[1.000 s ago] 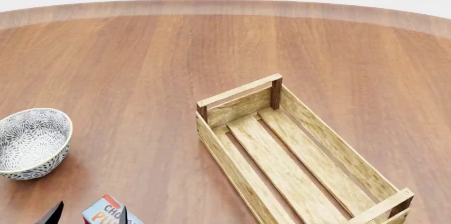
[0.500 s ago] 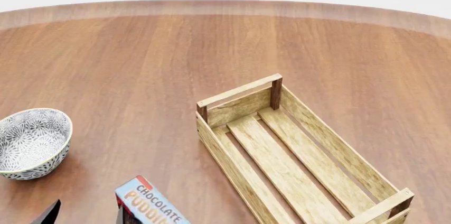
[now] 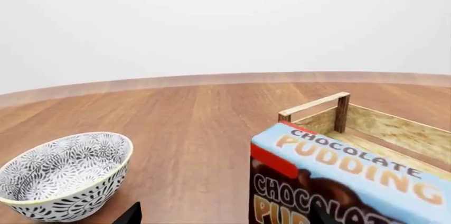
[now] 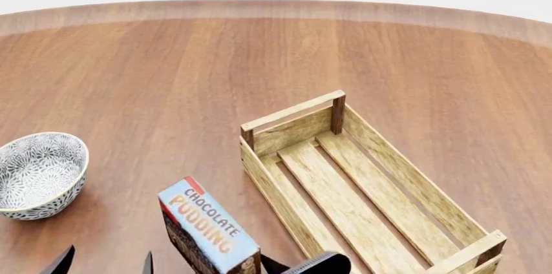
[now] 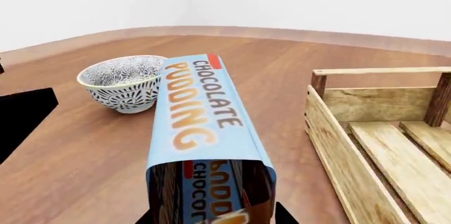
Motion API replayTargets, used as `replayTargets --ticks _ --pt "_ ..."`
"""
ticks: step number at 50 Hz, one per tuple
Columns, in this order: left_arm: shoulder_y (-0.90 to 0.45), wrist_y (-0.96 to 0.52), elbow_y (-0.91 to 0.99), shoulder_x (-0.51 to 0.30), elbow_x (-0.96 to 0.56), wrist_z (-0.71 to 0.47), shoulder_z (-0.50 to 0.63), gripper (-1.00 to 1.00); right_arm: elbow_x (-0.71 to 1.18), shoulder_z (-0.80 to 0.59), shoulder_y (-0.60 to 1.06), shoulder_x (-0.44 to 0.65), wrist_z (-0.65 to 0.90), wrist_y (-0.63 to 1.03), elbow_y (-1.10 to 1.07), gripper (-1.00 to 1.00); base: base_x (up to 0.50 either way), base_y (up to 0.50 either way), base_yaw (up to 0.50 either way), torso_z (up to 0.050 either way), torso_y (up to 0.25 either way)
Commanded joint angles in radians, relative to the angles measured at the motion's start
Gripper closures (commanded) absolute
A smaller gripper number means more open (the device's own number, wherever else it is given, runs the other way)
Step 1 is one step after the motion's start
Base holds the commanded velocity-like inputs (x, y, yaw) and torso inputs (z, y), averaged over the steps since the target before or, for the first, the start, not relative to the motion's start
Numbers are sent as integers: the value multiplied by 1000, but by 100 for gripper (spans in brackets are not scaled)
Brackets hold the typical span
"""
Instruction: Pick up the chocolate pudding and put it in the tray.
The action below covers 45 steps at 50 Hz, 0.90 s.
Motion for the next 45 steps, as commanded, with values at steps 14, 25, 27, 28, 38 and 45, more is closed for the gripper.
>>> replayTargets --ticks 14,25,27,28,38,45 --pt "-7 17 -26 -1 -10 -3 5 -100 6 54 79 76 88 132 -175 100 0 0 0 0 0" --pt "-6 8 -9 -8 -13 -8 9 -100 26 92 124 96 110 163 -154 100 0 0 0 0 0" --pt "-7 4 -5 -9 -14 -10 9 -100 28 97 129 96 110 161 -143 100 0 0 0 0 0" --pt "-7 5 -6 -8 -15 -9 10 -100 30 101 136 99 114 168 -143 100 0 0 0 0 0" --pt "-4 16 -16 -8 -16 -10 16 -100 30 128 164 104 131 162 -81 100 0 0 0 0 1" --pt "-2 16 -13 -12 -20 -12 15 -100 31 149 188 96 131 136 5 100 0 0 0 0 0"
